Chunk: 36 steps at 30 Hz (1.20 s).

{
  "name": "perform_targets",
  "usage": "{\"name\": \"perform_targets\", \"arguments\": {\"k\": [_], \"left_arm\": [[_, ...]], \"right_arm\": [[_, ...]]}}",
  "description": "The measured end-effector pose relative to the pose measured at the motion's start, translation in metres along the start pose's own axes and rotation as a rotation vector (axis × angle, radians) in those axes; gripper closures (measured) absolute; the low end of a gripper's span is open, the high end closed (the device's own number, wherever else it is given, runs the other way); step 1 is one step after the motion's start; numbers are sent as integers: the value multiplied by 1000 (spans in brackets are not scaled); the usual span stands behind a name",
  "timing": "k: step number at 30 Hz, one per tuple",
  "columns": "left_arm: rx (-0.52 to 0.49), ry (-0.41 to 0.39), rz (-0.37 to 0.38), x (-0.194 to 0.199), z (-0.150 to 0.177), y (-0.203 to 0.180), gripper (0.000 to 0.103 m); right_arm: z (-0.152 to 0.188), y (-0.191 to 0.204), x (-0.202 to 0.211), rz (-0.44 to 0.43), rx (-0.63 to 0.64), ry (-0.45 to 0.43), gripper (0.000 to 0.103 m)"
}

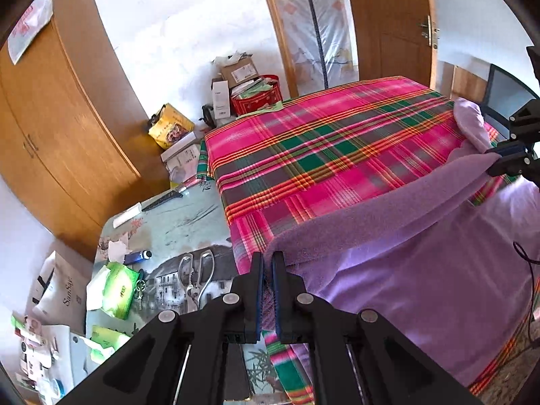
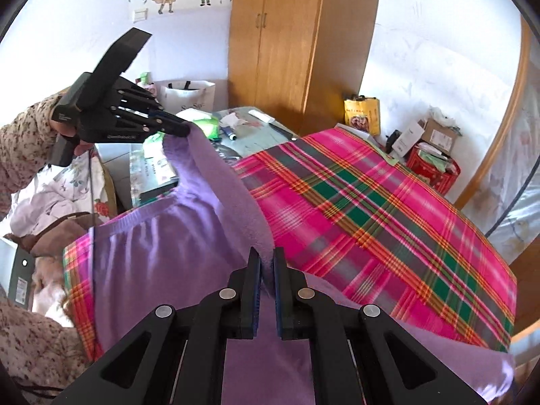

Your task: Fold clothes

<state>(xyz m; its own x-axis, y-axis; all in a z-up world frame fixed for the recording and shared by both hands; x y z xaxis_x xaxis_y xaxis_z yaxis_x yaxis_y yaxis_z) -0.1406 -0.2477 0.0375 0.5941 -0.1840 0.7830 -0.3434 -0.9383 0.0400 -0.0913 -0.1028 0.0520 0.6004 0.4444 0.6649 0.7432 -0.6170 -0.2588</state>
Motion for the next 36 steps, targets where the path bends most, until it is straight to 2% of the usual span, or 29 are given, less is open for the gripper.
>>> {"name": "perform_targets", "arguments": {"k": [6,10,13,18,23,26,33,36], "left_arm": [[-31,24,6,16,33,-19,98],[-15,46,14,22,59,-26,98],[-1,32,20,28,71,-32,98],[19,7,35,40,88,-41,98],[19,11,30,43,108,-54,98],[7,37,-5,39,124,-59,98],[38,28,-2,36,155,-75,98],[29,48,-16,31,168,-79,99]], "right_arm": [[25,36,25,-2,17,14,96],[45,65,37,-16,27,22,96],[56,81,45,-18,35,23,96],[67,90,55,7,40,22,96],[82,98,55,20,27,37,96],[95,106,50,8,22,58,96],[126,123,41,32,29,83,96],[135,127,38,47,29,90,96]]}}
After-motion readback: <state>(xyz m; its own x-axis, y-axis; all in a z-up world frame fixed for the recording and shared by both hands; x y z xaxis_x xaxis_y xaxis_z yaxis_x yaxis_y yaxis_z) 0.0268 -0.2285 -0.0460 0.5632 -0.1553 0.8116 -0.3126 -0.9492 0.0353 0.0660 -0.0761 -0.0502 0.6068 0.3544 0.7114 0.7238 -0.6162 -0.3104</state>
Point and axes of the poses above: each gripper's, at about its wrist camera, not at the fingertips, and x roughly against the way its jaws point, y to its left, z to its underside, the point moved 9 cm from there along -x, roughly the way its jaws point, and after that the axes turned 14 degrees about z, right-handed, at the moved point
